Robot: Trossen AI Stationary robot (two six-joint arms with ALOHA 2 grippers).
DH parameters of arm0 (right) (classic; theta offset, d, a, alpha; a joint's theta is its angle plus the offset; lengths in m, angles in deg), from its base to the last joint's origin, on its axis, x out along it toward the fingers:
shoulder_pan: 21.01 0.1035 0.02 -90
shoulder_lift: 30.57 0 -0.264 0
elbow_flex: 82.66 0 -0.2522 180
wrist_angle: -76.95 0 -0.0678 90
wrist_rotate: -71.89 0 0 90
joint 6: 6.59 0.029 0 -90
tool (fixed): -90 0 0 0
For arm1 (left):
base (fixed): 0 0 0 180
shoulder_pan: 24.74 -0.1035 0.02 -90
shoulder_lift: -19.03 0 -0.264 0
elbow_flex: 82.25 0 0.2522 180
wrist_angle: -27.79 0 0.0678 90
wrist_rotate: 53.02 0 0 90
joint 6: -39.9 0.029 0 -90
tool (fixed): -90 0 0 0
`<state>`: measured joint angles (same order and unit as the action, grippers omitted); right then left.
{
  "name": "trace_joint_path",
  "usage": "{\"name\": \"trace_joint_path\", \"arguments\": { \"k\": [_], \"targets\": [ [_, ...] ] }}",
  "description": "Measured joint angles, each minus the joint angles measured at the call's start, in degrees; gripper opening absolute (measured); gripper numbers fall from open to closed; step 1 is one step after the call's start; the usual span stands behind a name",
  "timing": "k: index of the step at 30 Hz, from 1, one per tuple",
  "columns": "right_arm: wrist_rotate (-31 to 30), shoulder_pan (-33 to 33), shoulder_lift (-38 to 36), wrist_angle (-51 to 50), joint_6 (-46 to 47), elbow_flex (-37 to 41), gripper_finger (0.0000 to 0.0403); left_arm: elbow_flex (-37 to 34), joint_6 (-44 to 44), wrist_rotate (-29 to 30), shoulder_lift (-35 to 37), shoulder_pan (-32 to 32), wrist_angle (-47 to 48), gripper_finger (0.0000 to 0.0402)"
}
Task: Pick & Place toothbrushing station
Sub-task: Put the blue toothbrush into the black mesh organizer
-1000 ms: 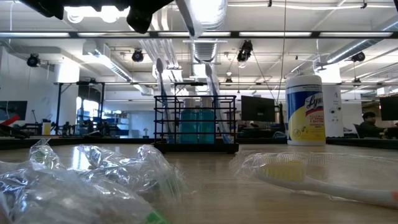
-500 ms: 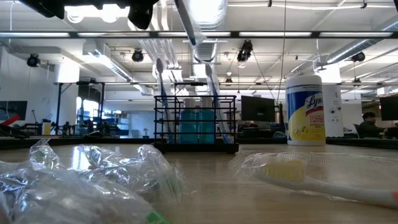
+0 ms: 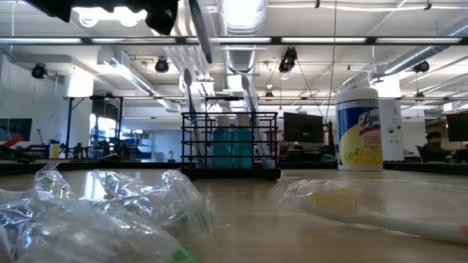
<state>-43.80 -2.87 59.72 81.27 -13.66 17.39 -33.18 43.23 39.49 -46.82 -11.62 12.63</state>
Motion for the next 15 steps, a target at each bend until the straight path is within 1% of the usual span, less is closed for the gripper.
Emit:
{"name": "trace_joint_path", "arguments": {
  "k": [3, 6, 8, 10, 12, 15],
  "targets": [
    [-0.21, -0.01, -3.01, -7.94, 2.94, 0.09, 0.0071, 0.00, 0.67, 0.76, 2.87, 0.00, 3.43, 0.0024],
    [-0.29, 0.02, -6.07, -15.99, 8.22, 0.46, 0.0085, -0.69, 1.22, 3.99, 5.97, -0.04, 6.45, 0.0024],
    [-0.39, 0.48, -7.70, -17.50, 10.61, 2.29, 0.0088, -2.10, 1.33, 6.33, 7.66, -0.57, 7.04, 0.0024],
    [-0.45, 1.27, -8.43, -15.33, 10.99, 5.52, 0.0087, -3.83, 0.62, 8.00, 8.58, -1.37, 7.12, 0.0024],
    [-0.39, 2.00, -8.77, -11.65, 10.72, 9.67, 0.0082, -5.26, -0.86, 8.43, 8.86, -2.44, 6.82, 0.0024],
    [-0.20, 2.40, -8.89, -2.09, 10.79, 16.65, 0.0072, -7.14, -2.03, 10.36, 8.31, -3.63, 4.74, 0.0024]
  ]
}}
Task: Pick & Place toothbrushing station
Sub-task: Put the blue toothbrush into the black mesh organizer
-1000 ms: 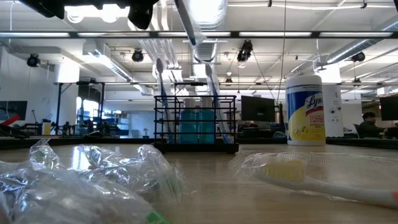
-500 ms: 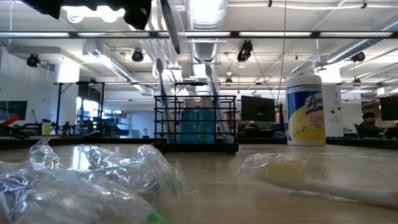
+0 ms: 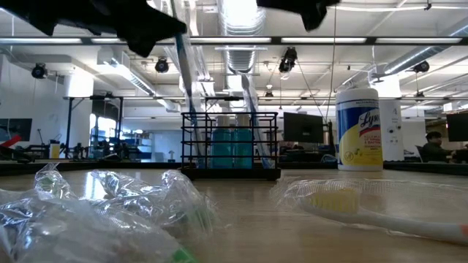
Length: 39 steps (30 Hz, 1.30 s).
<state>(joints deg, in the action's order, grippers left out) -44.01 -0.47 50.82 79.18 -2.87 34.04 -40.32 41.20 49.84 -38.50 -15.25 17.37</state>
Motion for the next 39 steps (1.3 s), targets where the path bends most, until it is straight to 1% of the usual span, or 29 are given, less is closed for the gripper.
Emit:
{"name": "trace_joint_path", "arguments": {
  "k": [2, 6, 9, 12, 19, 22, 28, 34, 36, 39],
  "targets": [
    [1.15, -0.07, 0.42, 6.73, 0.66, 4.48, 0.0065, -1.23, -0.16, 1.27, -0.94, -0.78, -0.80, 0.0024],
    [4.23, 0.30, 2.35, 18.46, 2.52, 11.79, 0.0052, -2.77, -0.67, 1.62, -2.86, -1.85, -4.19, 0.0024],
    [5.46, 1.30, 4.14, 26.47, 2.84, 15.29, 0.0044, -3.22, -0.93, 1.56, -4.35, -3.05, -5.08, 0.0024],
    [5.43, 2.72, 5.41, 30.27, 2.30, 17.30, 0.0036, -3.25, -1.26, 1.60, -6.50, -4.60, -5.28, 0.0024],
    [5.41, 6.28, 6.49, 31.17, 2.41, 17.95, 0.0028, -3.27, -2.87, 1.16, -13.87, -6.06, -10.73, 0.0024],
    [5.37, 7.38, 6.60, 30.90, 0.80, 17.62, 0.0028, -3.26, -4.06, 1.16, -17.13, -6.07, -13.72, 0.0024],
    [5.10, 7.74, 6.35, 30.96, 0.15, 17.08, 0.0027, -3.27, -7.48, 2.90, -22.28, -5.86, -18.45, 0.0024],
    [4.93, 7.72, 6.52, 31.00, 0.15, 17.08, 0.0028, -3.27, -8.20, 4.47, -24.96, -5.97, -18.71, 0.0025],
    [4.93, 7.72, 6.52, 30.96, 0.15, 17.08, 0.0028, -3.27, -8.86, 4.52, -25.05, -5.97, -18.65, 0.0043],
    [4.93, 7.72, 6.50, 30.99, 0.15, 17.08, 0.0028, -3.27, -8.44, 3.99, -24.75, -5.97, -18.33, 0.0092]
  ]
}}
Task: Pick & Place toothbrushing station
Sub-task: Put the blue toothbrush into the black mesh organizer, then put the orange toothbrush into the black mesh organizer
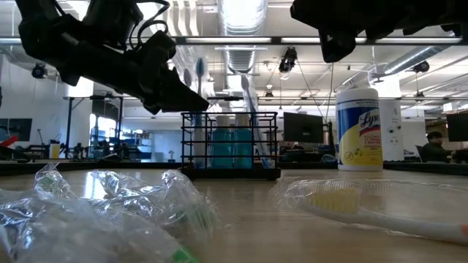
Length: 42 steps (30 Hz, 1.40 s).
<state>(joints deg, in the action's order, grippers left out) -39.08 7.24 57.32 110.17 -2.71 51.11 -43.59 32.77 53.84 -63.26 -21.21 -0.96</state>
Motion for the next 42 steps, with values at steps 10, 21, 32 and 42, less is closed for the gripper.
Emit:
{"name": "trace_joint_path", "arguments": {
  "k": [10, 21, 32, 42],
  "targets": [
    [0.00, -0.02, 0.11, 0.02, 0.01, 0.00, 0.0028, 0.00, 1.07, -7.29, 5.70, -0.04, 1.27, 0.0223],
    [0.00, -0.02, 0.11, -0.01, 0.03, 0.00, 0.0028, 0.02, 1.88, -21.49, 30.20, 0.06, 21.86, 0.0230],
    [0.00, -0.02, -0.09, 0.37, 2.03, 0.00, 0.0028, -1.53, 9.74, -18.79, 60.10, 1.34, 48.99, 0.0012],
    [0.02, -0.02, -0.09, 0.29, 5.87, 0.00, 0.0028, -13.80, 7.88, -18.40, 72.65, 1.33, 44.41, 0.0004]
  ]
}}
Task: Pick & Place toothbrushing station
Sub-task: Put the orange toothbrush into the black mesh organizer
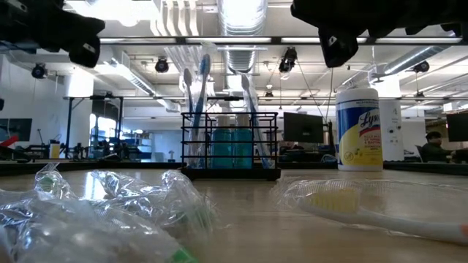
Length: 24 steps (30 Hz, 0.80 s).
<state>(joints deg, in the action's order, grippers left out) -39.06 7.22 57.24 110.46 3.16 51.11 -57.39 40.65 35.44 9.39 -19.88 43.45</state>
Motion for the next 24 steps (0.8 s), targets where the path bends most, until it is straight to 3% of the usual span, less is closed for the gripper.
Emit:
{"name": "trace_joint_path", "arguments": {
  "k": [3, 5, 11, 15, 20, 24],
  "targets": [
    [0.53, 0.02, -0.58, -2.06, 6.68, -0.25, 0.0028, -2.46, -1.08, -0.02, 2.14, 0.00, -0.66, 0.0003],
    [2.07, 0.74, -1.29, -9.54, 10.05, -2.70, 0.0028, -3.57, -2.25, -0.07, 3.14, 0.00, -0.33, 0.0006],
    [3.35, 3.46, -0.39, -53.91, 27.74, -20.45, 0.0028, -4.17, -4.29, -0.05, 3.94, 0.00, -0.34, 0.0016],
    [4.70, 4.21, 3.55, -77.48, 38.11, -33.24, 0.0028, -4.17, -4.43, -0.09, 3.95, 0.00, -0.40, 0.0011],
    [13.49, 4.31, 11.35, -89.51, 41.58, -45.68, 0.0037, -4.17, -5.38, -0.07, 3.95, 0.00, -0.61, 0.0006],
    [18.05, 4.24, 19.33, -94.92, 42.28, -53.66, 0.0069, -4.17, -5.74, -0.09, 3.95, 0.00, -0.62, 0.0010]
  ]
}}
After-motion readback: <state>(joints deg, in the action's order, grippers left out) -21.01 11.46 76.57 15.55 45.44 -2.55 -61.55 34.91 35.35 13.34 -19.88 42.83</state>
